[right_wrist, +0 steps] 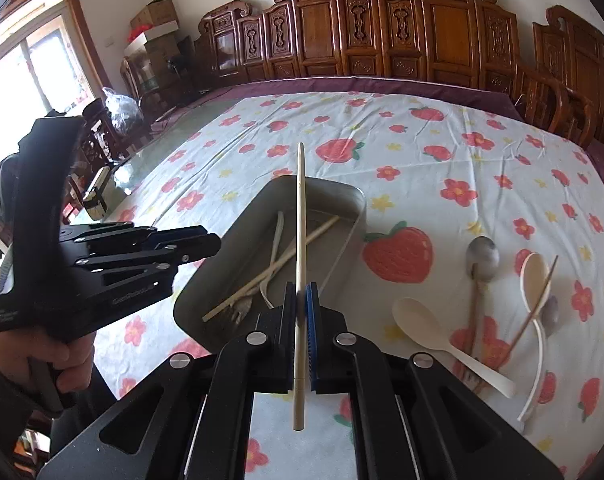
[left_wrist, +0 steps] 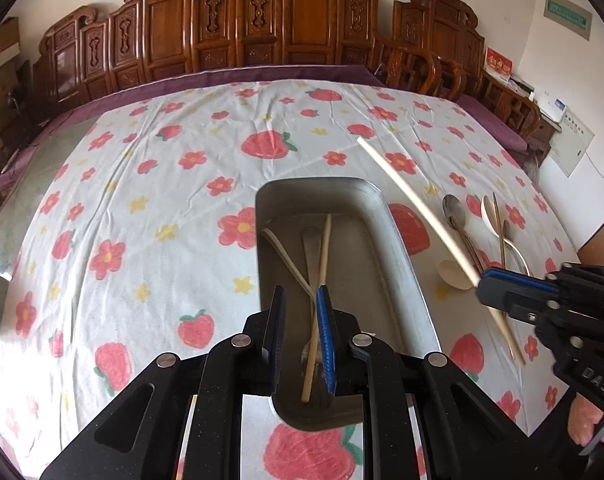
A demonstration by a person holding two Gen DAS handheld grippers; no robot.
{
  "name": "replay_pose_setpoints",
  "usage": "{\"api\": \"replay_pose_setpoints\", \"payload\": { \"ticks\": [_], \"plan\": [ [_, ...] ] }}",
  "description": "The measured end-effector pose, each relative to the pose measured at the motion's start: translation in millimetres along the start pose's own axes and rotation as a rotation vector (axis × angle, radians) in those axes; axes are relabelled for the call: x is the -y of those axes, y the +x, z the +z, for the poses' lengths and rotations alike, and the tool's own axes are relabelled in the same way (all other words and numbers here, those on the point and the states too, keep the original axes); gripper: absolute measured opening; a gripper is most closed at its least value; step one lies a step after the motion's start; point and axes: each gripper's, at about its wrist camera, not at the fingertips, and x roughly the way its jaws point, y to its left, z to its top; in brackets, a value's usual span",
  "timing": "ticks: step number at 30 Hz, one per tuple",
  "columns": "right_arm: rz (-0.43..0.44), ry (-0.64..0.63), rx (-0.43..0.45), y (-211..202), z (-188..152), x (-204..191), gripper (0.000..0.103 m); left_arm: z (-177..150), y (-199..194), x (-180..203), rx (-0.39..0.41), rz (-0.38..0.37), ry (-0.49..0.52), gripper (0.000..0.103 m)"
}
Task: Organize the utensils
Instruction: 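Lower the chopstick into the metal tray and open the right tool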
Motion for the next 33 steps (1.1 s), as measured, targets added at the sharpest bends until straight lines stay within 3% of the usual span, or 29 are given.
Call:
{"api": "replay_pose_setpoints", "payload": {
  "ticks": [17, 33],
  "plan": [
    [0.004, 0.086, -0.014, 46, 11, -15, 0.006, -11, -21, -36, 0.032, 0.010, -0.031, 0.015],
    [0.027, 0.072, 0.005, 43, 12, -17, 0.006, -13, -26, -33, 0.035, 0.008, -0.025, 0.015]
  ]
}}
